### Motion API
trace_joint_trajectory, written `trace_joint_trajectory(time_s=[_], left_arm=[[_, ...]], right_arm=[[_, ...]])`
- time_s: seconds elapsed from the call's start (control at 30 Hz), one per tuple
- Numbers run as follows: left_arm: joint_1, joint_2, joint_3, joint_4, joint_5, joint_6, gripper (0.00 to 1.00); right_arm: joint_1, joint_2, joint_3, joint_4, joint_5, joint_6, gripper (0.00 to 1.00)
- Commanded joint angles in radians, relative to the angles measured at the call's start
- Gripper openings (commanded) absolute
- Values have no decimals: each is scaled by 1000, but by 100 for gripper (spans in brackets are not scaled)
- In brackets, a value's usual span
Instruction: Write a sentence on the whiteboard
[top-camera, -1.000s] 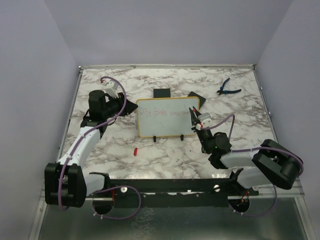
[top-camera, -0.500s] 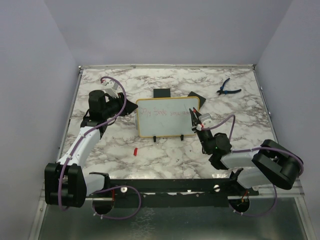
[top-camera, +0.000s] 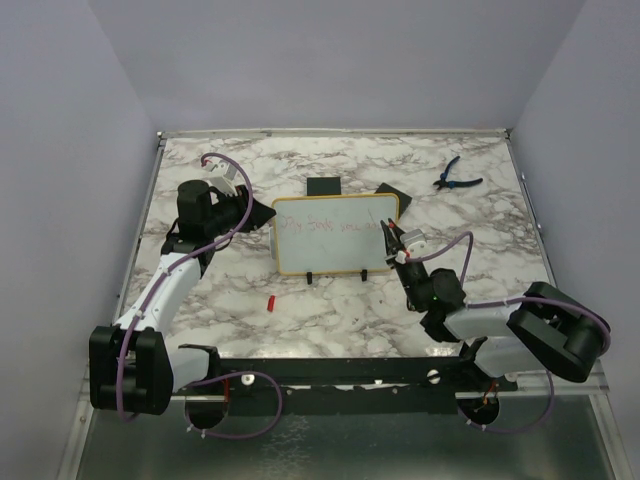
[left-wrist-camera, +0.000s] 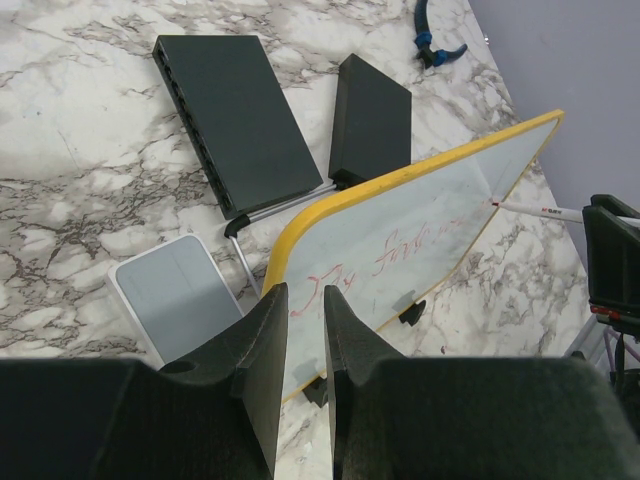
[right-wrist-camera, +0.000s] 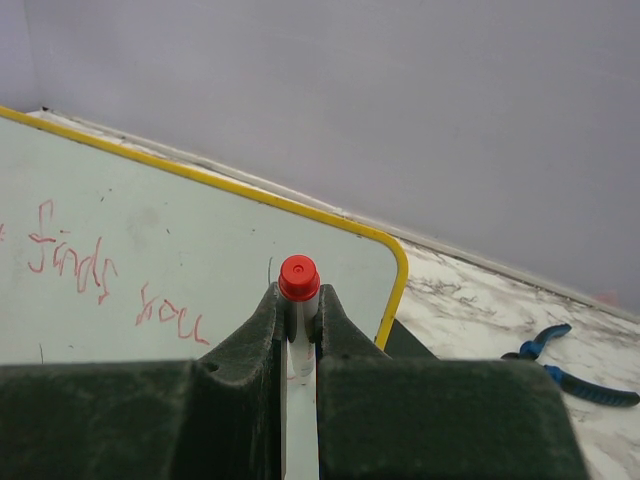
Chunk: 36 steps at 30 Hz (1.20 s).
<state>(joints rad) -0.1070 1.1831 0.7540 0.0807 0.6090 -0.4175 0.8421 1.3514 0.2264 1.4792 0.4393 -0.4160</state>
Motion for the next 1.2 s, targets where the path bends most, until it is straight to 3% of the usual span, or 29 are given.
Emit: trace_joint_trajectory(time_s=[0.0,1.17], left_arm=[[-6,-17,-13,12,2,18,22],[-6,-16,-13,12,4,17,22]], right_arm=[[-7,-17,-15,-20,20,12,1],[-8,-12,26,40,43,-52,1]])
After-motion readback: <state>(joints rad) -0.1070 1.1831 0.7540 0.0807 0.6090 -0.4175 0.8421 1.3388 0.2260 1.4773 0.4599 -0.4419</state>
